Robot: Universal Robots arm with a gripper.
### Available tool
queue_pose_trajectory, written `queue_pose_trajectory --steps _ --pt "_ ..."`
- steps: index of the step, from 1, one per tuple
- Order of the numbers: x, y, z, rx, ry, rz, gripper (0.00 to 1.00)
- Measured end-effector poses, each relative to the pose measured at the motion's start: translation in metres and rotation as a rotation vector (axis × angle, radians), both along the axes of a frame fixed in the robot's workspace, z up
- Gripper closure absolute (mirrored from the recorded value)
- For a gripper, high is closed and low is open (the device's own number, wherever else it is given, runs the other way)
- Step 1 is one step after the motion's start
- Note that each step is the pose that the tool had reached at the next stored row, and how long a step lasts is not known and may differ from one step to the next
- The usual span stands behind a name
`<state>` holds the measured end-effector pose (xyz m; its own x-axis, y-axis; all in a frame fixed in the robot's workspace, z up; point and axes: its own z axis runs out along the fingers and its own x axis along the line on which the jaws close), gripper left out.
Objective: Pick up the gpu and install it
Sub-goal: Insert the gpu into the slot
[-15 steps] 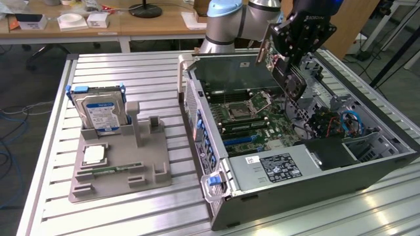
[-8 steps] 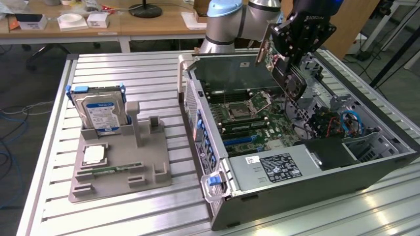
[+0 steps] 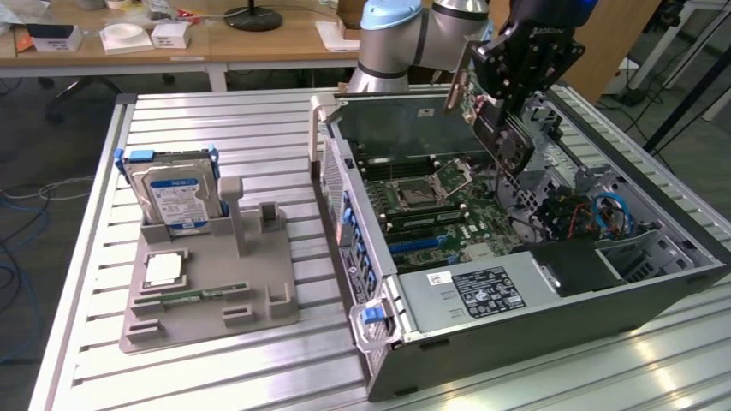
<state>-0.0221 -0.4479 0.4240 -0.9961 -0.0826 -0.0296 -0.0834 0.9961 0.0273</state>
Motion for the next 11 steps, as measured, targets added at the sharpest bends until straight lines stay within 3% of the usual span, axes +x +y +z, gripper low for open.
queue_pose_trajectory --steps 11 --pt "0.0000 0.0000 0.0000 0.0000 0.0000 0.092 0.74"
